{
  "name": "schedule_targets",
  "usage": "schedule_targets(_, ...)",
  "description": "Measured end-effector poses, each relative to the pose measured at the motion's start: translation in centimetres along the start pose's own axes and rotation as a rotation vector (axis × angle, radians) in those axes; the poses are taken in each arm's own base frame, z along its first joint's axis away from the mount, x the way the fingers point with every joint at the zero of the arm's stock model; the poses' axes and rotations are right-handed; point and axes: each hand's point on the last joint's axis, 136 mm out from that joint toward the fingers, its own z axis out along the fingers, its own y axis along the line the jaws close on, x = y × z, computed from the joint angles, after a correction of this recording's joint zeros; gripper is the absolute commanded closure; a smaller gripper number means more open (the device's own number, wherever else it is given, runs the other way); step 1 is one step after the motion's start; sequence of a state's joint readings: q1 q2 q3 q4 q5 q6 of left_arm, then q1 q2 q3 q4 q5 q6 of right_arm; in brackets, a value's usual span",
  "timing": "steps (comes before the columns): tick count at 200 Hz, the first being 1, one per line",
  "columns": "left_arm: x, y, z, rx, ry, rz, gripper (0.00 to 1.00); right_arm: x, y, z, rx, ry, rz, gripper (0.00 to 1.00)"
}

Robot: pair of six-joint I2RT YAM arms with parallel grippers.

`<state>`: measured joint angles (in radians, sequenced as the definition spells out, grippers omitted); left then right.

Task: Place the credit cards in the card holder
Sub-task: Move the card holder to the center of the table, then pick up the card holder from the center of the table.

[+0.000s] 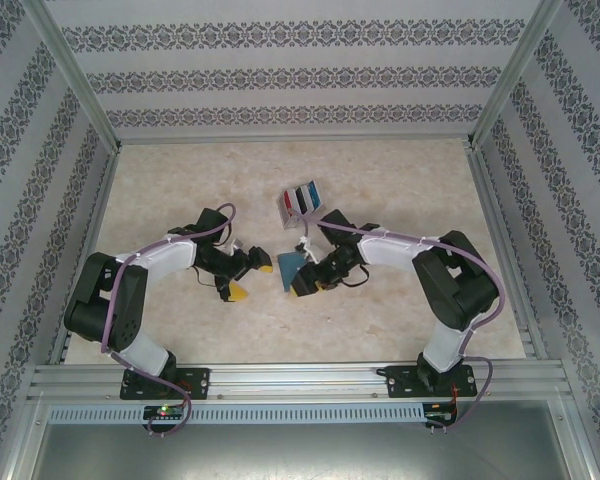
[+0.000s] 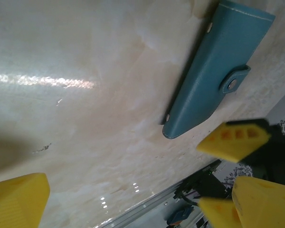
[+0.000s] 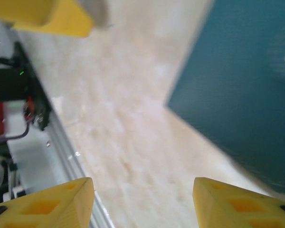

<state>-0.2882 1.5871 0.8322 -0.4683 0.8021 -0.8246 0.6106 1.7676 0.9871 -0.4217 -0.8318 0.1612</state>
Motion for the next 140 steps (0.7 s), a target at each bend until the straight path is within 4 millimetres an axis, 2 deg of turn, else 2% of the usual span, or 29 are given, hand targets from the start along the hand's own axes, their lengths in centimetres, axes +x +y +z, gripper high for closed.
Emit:
schedule_targets(15,-0.2,0.1,0.1,-0.005,-0.008,-0.003,0.03,-0.1,0.3,-0.2,-0.007,-0.006,-0.005,0.39)
schedule_targets(45,-1.1,0.3,0.7,-0.029,-0.007,0.009,0.1,-1.0,-1.9,-2.5,0.071,-0.096,0.042,0.38)
schedule_targets(83,-2.7,-2.5,1.9,-0.025,0.006,0.12,0.19,-2.6,-5.2,-5.3,0.179,-0.21,0.108,0.44)
schedule_targets(104,-2.7,-3.5,2.9,-0.02,0.033,0.162,0.29,-2.8,-5.8,-4.7,0.179,-0.204,0.124,0.46)
schedule_targets(140,-2.8,-3.7,4.2,-0.024,0.071,0.194,0.31,-2.2,-6.1,-2.5,0.186,-0.144,0.129,0.5)
